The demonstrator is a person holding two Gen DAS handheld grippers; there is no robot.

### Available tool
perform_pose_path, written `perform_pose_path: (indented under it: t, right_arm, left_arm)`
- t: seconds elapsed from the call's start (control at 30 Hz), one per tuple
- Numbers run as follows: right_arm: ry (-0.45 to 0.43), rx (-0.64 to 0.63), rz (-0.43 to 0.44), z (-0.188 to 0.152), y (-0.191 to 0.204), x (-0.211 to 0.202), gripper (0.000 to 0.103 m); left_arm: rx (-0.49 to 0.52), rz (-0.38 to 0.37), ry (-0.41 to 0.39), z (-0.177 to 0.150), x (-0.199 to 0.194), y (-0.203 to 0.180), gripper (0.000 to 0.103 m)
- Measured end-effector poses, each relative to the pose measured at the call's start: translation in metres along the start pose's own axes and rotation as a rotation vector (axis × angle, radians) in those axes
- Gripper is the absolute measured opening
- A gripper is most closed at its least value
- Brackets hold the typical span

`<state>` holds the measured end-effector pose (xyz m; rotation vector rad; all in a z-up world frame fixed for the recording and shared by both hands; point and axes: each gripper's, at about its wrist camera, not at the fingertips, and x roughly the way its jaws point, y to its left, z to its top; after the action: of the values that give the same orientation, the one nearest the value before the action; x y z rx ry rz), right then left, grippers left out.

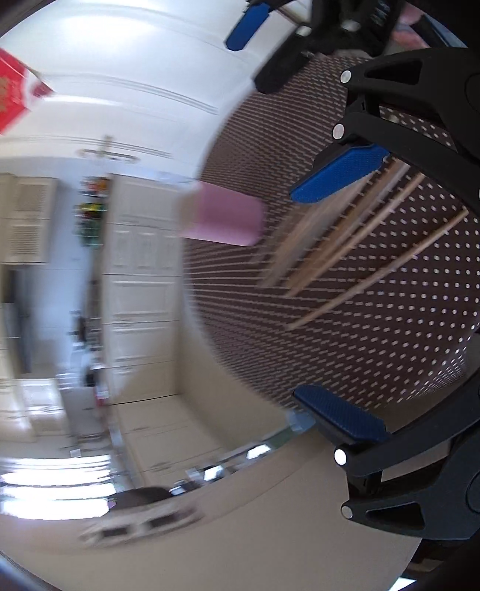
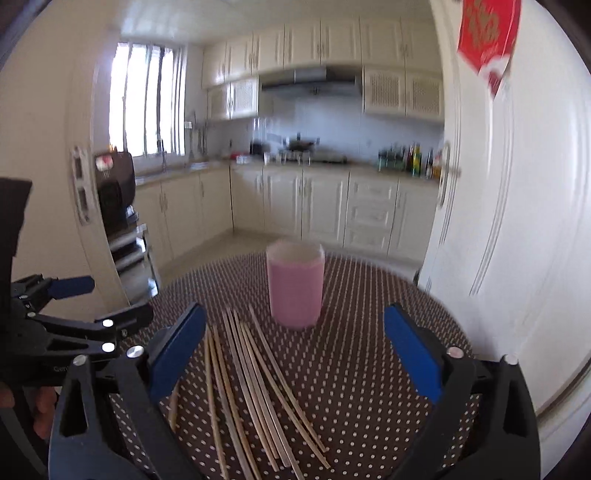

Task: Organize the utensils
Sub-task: 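Lower the right tool onto a wooden chopstick and close it while the left tool grasps another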

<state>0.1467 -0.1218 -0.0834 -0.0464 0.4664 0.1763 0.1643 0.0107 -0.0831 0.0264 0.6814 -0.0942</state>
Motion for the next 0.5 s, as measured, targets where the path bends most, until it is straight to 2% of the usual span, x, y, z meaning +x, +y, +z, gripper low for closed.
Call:
perform_pose_path:
  t: [0.03,0.07,0.13,0.17,0.23,0.33,0.4,0.5]
  right_arm:
    - [0.050,-0.008,0.011,-0.003,-0.001,0.012,0.075]
    - [0.084,-0.011,0.018,-0.005,-0.001,0.021,0.072]
    - [0.168,-0.015,0.045,-0.011,-0.003,0.043,0.059]
    - [0.198,-0.015,0.061,-0.013,-0.003,0.051,0.056]
    - [0.258,-0.017,0.080,-0.018,-0.003,0.068,0.048]
    - [0.323,-0.026,0.111,-0.023,-0.003,0.086,0.046]
    - [0.356,-0.024,0.132,-0.025,-0.004,0.095,0.045]
    - [0.391,-0.040,0.130,-0.026,-0.007,0.107,0.043]
  left_arm:
    - [-0.009,-0.003,0.051,-0.003,0.014,0.003,0.096]
    - [-0.015,-0.011,0.095,-0.006,0.026,0.005,0.092]
    - [-0.023,-0.022,0.153,-0.011,0.046,0.009,0.085]
    - [-0.027,-0.015,0.183,-0.014,0.055,0.010,0.079]
    - [-0.043,-0.034,0.241,-0.018,0.073,0.014,0.075]
    - [-0.082,-0.057,0.327,-0.025,0.093,0.021,0.060]
    - [-0.108,-0.061,0.378,-0.030,0.106,0.026,0.047]
    - [-0.124,-0.053,0.386,-0.032,0.109,0.029,0.036]
